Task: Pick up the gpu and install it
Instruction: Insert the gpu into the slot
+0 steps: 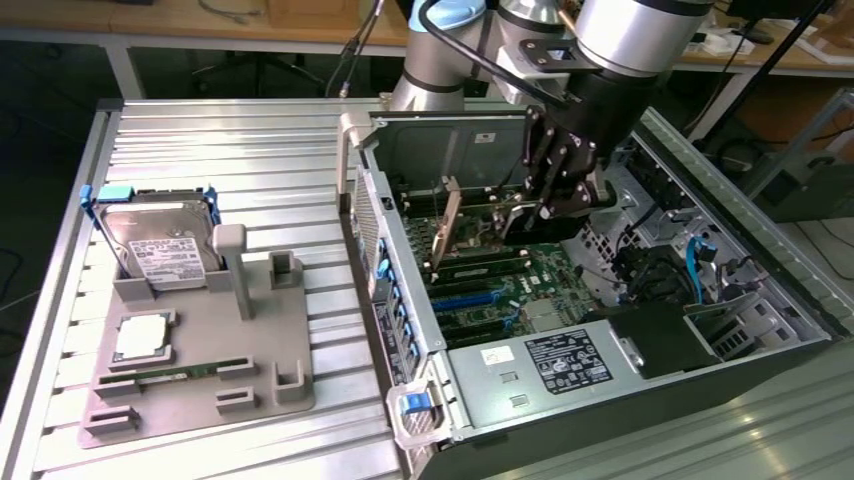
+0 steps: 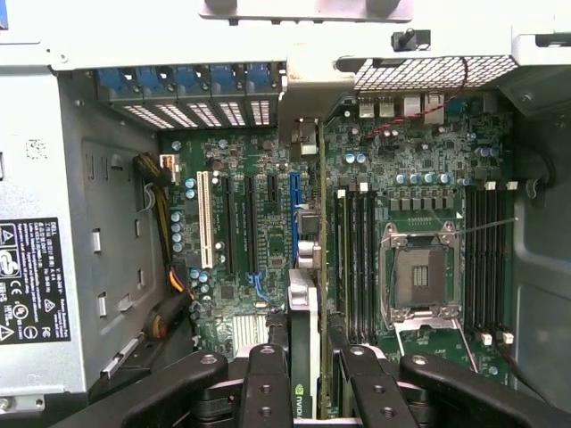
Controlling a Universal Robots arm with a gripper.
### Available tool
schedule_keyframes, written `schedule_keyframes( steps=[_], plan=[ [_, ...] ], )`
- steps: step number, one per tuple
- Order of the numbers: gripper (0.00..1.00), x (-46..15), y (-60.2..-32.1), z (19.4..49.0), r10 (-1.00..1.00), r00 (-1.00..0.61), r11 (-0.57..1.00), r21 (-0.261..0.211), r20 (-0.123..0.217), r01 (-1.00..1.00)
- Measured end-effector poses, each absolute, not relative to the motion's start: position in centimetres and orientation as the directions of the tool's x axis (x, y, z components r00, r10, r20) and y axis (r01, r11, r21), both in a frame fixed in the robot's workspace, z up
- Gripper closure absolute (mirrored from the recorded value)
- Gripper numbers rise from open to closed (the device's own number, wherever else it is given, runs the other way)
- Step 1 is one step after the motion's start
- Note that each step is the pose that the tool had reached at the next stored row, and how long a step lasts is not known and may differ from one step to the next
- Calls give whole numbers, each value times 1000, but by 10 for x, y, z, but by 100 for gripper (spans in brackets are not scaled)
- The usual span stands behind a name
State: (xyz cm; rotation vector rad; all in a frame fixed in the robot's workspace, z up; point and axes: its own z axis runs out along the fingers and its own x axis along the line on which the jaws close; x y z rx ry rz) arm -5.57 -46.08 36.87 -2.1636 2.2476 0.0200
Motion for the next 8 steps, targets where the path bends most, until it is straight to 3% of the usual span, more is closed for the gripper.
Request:
schedule_keyframes(
  steps=[8],
  plan=[
    [73, -56, -461, 366, -999, -38, 38, -6, -25, -999]
  ],
)
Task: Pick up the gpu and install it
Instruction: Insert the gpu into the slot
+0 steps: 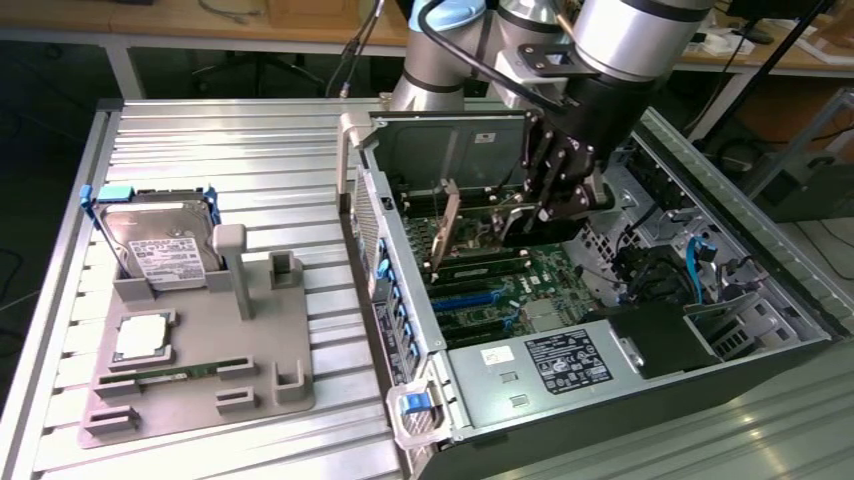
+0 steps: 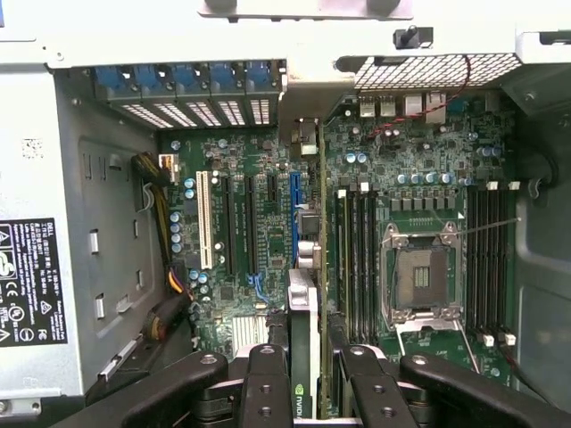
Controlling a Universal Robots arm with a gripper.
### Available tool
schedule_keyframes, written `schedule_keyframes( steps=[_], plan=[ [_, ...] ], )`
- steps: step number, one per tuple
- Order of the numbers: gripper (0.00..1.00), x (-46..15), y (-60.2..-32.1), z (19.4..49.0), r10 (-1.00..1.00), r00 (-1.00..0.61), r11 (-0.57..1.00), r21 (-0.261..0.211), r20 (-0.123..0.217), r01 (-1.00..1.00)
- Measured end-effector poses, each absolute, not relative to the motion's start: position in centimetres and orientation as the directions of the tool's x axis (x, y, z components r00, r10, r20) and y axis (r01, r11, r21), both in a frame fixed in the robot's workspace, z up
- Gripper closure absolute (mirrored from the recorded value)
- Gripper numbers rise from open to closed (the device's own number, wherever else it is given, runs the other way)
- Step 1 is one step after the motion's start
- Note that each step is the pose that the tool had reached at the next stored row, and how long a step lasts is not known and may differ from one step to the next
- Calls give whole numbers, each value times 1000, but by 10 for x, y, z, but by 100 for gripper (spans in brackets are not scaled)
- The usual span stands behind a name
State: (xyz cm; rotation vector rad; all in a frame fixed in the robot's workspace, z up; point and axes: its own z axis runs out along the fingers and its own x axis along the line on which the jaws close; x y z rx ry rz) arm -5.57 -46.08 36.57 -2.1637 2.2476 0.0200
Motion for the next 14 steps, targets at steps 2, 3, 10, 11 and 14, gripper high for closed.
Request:
schedule_keyframes(
  steps=[2, 3, 10, 11, 14],
  plan=[
    [73, -56, -461, 365, -999, -38, 38, -6, -24, -999],
    [73, -56, -461, 364, -999, -38, 38, -6, -24, -999],
    [73, -56, -461, 362, -999, -38, 38, -6, -24, -999],
    [73, -56, -461, 361, -999, -38, 38, -6, -24, -999],
    [73, -56, -461, 360, -999, -38, 38, -6, -24, -999]
  ],
)
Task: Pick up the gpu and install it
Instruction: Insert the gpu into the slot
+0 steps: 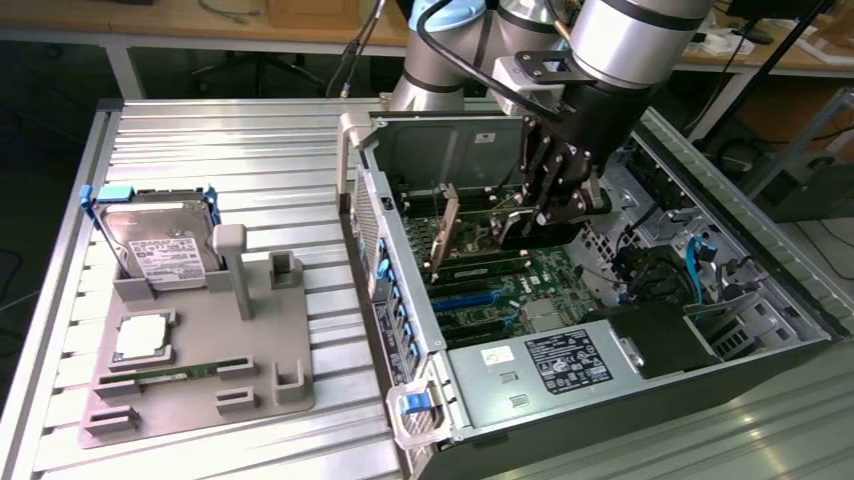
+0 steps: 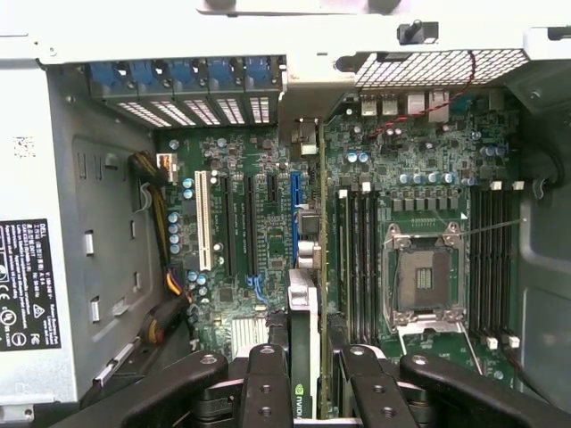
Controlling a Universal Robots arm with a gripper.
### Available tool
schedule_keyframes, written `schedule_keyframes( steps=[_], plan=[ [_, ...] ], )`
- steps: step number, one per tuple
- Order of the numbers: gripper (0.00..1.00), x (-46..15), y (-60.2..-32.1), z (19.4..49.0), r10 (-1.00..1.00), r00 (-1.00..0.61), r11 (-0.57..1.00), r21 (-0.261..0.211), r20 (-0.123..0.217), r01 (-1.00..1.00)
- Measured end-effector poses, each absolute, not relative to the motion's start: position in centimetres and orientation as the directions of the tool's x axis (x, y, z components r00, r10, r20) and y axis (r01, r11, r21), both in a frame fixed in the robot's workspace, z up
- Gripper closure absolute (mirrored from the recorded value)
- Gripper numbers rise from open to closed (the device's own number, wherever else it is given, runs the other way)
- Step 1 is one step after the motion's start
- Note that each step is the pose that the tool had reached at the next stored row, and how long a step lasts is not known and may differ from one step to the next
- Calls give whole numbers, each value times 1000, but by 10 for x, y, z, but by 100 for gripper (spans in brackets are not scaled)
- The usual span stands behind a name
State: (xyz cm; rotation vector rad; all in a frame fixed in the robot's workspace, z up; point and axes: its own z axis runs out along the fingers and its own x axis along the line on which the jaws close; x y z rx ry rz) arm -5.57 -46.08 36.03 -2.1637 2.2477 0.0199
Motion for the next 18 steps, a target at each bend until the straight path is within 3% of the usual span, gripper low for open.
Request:
schedule_keyframes(
  steps=[18],
  plan=[
    [73, -56, -461, 353, -999, -38, 38, -6, -24, -999]
  ],
)
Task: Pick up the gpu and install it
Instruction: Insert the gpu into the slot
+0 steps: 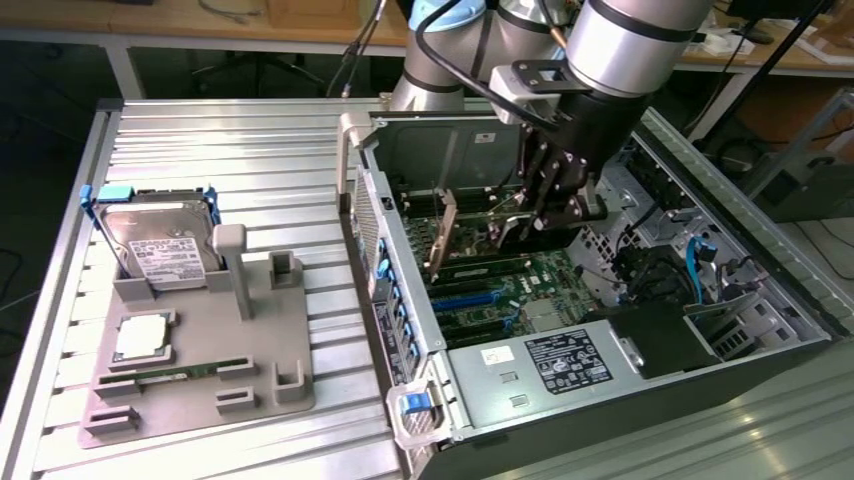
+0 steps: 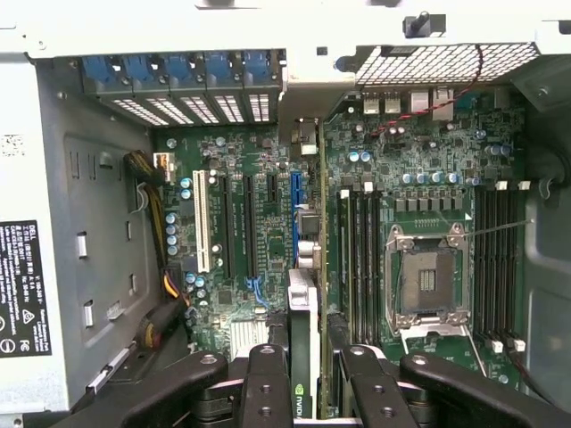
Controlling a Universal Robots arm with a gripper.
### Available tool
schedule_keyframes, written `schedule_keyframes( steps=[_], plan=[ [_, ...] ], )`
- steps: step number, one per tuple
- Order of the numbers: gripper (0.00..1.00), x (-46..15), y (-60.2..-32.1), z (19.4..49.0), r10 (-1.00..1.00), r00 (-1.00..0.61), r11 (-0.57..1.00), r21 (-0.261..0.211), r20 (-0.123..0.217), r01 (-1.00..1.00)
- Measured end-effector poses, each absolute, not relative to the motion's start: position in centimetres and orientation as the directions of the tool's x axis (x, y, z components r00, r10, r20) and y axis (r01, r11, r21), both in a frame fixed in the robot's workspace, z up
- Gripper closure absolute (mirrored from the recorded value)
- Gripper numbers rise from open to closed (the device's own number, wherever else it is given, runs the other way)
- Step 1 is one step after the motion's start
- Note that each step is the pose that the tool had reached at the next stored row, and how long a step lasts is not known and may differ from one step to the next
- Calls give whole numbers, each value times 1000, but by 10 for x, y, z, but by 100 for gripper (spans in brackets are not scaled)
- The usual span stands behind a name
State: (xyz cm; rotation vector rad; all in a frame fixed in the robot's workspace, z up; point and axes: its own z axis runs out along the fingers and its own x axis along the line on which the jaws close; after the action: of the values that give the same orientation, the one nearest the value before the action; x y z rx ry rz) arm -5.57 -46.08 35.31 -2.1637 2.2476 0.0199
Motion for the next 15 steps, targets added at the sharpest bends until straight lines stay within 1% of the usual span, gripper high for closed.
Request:
schedule_keyframes(
  steps=[15],
  plan=[
    [73, -56, -461, 349, -999, -38, 38, -6, -24, -999]
  ],
)
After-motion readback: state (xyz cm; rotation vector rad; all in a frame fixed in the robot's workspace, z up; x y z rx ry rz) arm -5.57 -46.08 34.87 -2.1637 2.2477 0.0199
